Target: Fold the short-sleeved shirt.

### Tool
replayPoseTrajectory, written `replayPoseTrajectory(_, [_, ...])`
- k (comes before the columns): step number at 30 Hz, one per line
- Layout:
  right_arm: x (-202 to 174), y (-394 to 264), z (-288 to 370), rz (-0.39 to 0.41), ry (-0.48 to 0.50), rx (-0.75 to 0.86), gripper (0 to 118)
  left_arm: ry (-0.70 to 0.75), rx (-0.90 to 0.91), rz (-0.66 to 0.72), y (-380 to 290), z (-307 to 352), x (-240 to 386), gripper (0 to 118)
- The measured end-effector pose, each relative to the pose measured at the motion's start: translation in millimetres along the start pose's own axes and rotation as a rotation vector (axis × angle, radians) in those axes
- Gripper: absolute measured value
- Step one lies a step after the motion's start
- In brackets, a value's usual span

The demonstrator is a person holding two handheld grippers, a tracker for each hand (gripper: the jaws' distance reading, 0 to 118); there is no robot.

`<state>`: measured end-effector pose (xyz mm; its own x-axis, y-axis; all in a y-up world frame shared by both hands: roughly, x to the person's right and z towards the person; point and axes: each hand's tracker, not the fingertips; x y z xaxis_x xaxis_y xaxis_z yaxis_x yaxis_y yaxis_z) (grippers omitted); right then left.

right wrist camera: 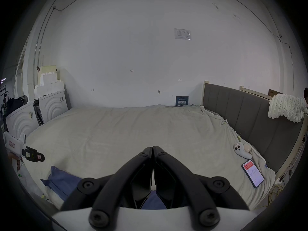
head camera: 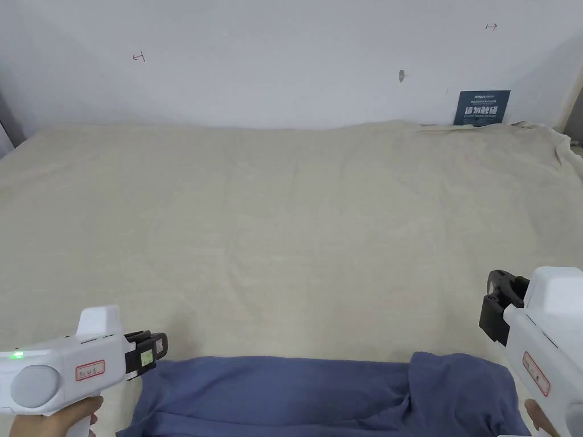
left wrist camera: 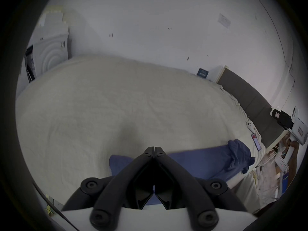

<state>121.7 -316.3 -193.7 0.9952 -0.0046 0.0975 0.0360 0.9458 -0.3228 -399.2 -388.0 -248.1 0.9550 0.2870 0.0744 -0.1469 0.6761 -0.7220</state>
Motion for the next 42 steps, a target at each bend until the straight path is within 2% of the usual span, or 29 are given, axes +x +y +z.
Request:
replayPoseTrajectory(3, [0,0,-2,0.002,-0.002,-0.007,1,-0.043,-0.089,0.051,0,-11,-23,3])
replayPoseTrajectory(6, [-2,-2,-6,0.003,-0.001,-0.017,1,-0.041,-0.174,0.143,-4,-26,-47,24])
replayPoseTrajectory(10, [-4,-5,-10,0.003,-0.005,-0.037,1,-0.023,-0.194,0.163,-15,-39,-59,72])
replayPoseTrajectory(12, [-4,-7,-13,0.002,-0.006,-0.049,1,-0.031,-0.219,0.177,-22,-44,-62,78])
replayPoseTrajectory(14, [-3,-9,-16,-0.002,-0.007,-0.06,1,-0.039,-0.229,0.197,-27,-49,-64,80])
replayPoseTrajectory(21, [-4,-16,-19,-0.006,-0.007,-0.09,1,-0.044,-0.242,0.198,-35,-57,-61,77])
replayPoseTrajectory(22, [-4,-16,-19,-0.006,-0.008,-0.093,1,-0.042,-0.232,0.182,-35,-56,-59,73])
replayPoseTrajectory(23, [-4,-17,-19,-0.007,-0.008,-0.095,1,-0.04,-0.229,0.167,-36,-68,-69,66])
replayPoseTrajectory(28, [-2,-19,-20,-0.009,-0.008,-0.102,1,-0.085,-0.237,0.16,-38,-79,-62,16])
replayPoseTrajectory(34, [0,-17,-19,-0.014,-0.008,-0.098,1,-0.04,-0.22,0.117,-31,-70,-51,5])
replayPoseTrajectory(42, [3,-12,-16,-0.018,-0.007,-0.085,1,-0.018,-0.207,0.099,-6,-36,-57,4])
